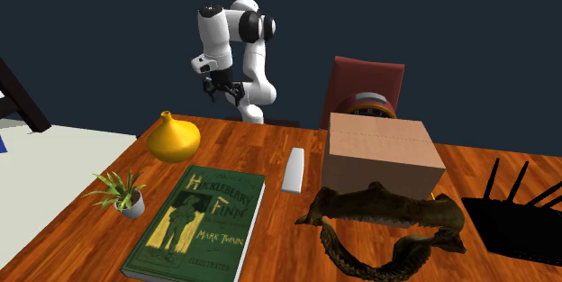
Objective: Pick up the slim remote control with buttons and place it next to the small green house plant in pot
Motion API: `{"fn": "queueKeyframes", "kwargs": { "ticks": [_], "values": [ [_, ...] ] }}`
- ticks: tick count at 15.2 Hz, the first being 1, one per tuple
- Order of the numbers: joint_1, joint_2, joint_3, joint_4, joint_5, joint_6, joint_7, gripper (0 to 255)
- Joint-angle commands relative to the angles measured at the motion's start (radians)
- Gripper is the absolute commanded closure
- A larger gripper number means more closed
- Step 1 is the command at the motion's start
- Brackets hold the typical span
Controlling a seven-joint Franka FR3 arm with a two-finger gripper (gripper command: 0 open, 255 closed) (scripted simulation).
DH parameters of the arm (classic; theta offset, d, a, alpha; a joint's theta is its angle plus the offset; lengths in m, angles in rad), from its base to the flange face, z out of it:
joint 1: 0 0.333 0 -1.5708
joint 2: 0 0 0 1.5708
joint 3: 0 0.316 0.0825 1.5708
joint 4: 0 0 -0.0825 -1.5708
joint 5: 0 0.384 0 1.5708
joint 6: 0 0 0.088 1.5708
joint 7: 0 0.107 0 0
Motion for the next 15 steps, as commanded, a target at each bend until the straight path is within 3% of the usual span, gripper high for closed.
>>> {"fn": "queueKeyframes", "kwargs": {
  "ticks": [1,15],
  "values": [
    [0.000,0.000,0.000,0.000,0.000,0.000,0.000,0],
    [0.094,0.249,0.231,-0.015,0.172,0.320,0.240,0]
  ]
}}
